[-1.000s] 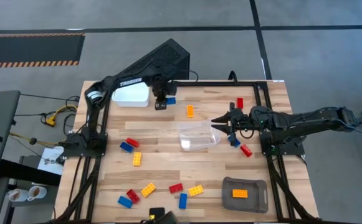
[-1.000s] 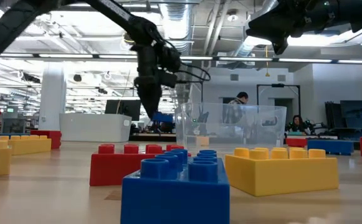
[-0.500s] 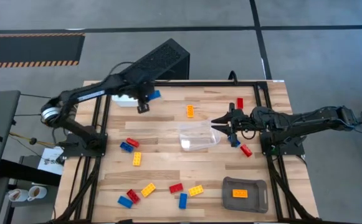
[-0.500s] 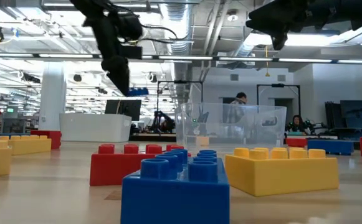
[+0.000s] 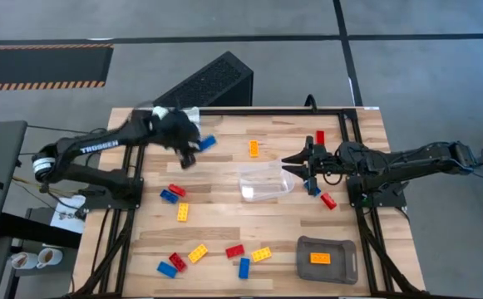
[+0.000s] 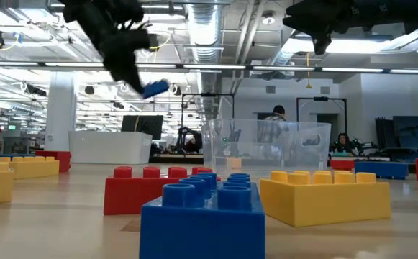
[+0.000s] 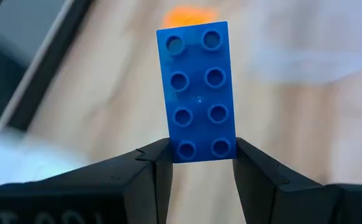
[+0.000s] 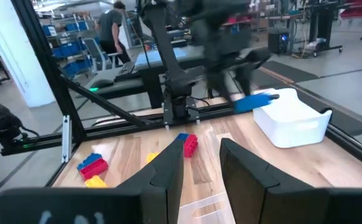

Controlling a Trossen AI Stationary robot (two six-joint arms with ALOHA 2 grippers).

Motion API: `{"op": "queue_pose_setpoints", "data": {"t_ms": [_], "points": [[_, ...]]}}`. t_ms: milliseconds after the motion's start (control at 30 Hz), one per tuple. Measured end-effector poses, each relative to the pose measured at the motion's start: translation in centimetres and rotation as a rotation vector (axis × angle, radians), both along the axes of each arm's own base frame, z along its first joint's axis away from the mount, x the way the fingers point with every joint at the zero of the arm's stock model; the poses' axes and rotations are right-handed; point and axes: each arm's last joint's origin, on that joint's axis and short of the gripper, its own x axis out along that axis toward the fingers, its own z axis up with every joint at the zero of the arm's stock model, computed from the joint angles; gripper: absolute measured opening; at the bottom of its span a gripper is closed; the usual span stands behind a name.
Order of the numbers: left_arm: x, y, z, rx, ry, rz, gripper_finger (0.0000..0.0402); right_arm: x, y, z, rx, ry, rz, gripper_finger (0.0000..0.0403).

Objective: Sort & place blocks by color
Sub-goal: Put the blue game piece into the transparent bin, then put the red game piece into the white bin

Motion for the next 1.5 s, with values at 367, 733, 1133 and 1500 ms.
{"op": "queue_pose_setpoints", "data": {"t_ms": [367,733,1133,1500], "points": [[8.3,-8.6,-2.1,0.141,-0.307,-0.271,0.0111,1.1,-0.3,-1.1,0.015,0.053,-0.079,0.0127],[13.8,-7.1,-6.9,0.003,-0.186,-0.248,0.0112,1.0,-0.3,-0.8,-0.002,0.033,-0.078,0.0127],[15.3,-6.3,-6.4,0.018,-0.103,-0.229,0.0188,1.0,-0.9,-1.1,-0.003,0.057,-0.105,0.0127],[14.4,-6.4,-4.7,0.085,-0.105,-0.181,0.0198,0.8,-1.1,-2.0,0.028,0.151,-0.209,0.0127]]}}
